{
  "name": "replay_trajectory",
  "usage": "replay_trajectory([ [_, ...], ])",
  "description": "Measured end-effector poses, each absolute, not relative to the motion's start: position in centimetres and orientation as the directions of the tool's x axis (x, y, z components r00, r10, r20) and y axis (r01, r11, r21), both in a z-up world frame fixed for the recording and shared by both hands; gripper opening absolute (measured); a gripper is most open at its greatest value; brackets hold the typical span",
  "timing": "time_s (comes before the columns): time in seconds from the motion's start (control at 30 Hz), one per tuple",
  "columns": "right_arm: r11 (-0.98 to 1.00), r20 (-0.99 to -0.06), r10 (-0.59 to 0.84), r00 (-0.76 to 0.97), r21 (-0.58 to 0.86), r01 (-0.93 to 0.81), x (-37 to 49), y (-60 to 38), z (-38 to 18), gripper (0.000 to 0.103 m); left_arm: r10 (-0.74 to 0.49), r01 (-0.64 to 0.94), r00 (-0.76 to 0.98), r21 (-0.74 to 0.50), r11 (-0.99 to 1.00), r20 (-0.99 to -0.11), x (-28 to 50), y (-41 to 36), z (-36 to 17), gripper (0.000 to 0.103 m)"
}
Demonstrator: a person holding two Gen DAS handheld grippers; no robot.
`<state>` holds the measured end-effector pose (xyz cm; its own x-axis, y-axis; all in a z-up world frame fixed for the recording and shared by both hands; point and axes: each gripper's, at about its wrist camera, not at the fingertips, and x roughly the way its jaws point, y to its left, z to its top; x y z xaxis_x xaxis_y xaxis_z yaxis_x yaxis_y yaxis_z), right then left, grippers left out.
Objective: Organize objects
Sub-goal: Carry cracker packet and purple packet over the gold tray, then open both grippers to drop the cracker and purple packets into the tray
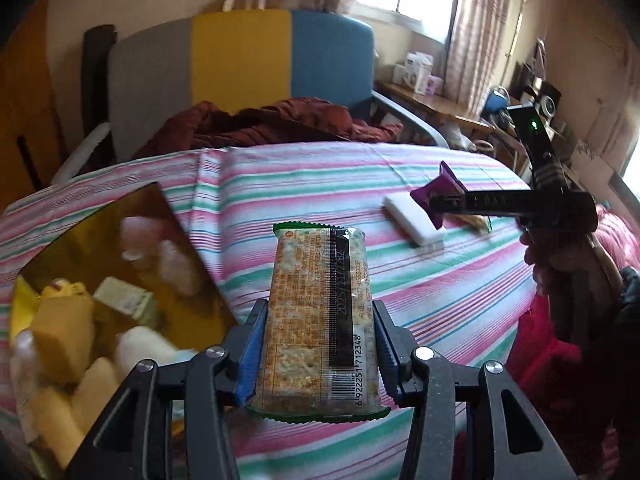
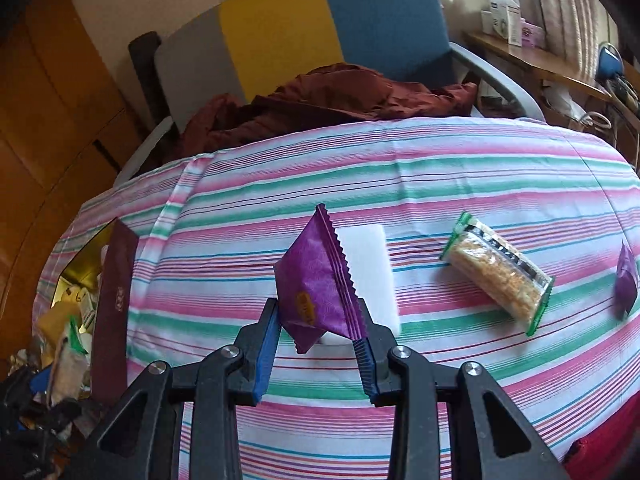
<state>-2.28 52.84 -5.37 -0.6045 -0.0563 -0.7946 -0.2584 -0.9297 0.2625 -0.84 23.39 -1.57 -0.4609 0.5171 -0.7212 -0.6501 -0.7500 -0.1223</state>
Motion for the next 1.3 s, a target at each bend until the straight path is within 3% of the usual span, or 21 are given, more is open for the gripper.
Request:
replay_trajectory([
  [0.63, -0.938, -0.751, -0.335, -0.569, 0.322, 0.127, -6.3, 33.4, -1.7, 0.034, 0.44, -0.388, -0.617, -0.235, -0.891, -0.652, -3.9, 8.0, 1.0, 0.05],
  [1.03, -0.922, -0.784, -0.387, -0.485, 0.323, 0.214, -10.9, 25.8, -2.4, 0.035, 0.403, -0.267, -0.653, -0.303, -0.915, -0.641, -9.4, 4.5, 1.7, 0.05],
  [1.07, -0.923, -0.783, -0.385, -0.488, 0.324, 0.208, -11.6, 25.6, -2.3, 0.037, 0.408, -0.27, -0.652, -0.308, -0.912, -0.639, -10.3, 4.7, 1.9, 0.051],
  [1.1, -0.923, -0.782, -0.385, -0.49, 0.327, 0.202, -12.3, 25.3, -2.2, 0.037, 0.407, -0.263, -0.658, -0.313, -0.913, -0.634, -11.1, 4.9, 2.0, 0.058],
  [1.13, -0.923, -0.78, -0.386, -0.492, 0.333, 0.194, -13.0, 25.0, -2.2, 0.044, 0.401, -0.253, -0.668, -0.316, -0.914, -0.627, -11.6, 5.0, 2.2, 0.069],
  [1.17, -0.925, -0.781, -0.38, -0.496, 0.333, 0.184, -13.3, 24.9, -2.2, 0.049, 0.397, -0.245, -0.678, -0.319, -0.916, -0.619, -12.2, 5.1, 2.3, 0.071],
  [1.3, -0.931, -0.792, -0.363, -0.491, 0.324, 0.166, -13.5, 25.0, -2.7, 0.049, 0.386, -0.232, -0.676, -0.316, -0.92, -0.628, -12.9, 5.1, 1.7, 0.071],
])
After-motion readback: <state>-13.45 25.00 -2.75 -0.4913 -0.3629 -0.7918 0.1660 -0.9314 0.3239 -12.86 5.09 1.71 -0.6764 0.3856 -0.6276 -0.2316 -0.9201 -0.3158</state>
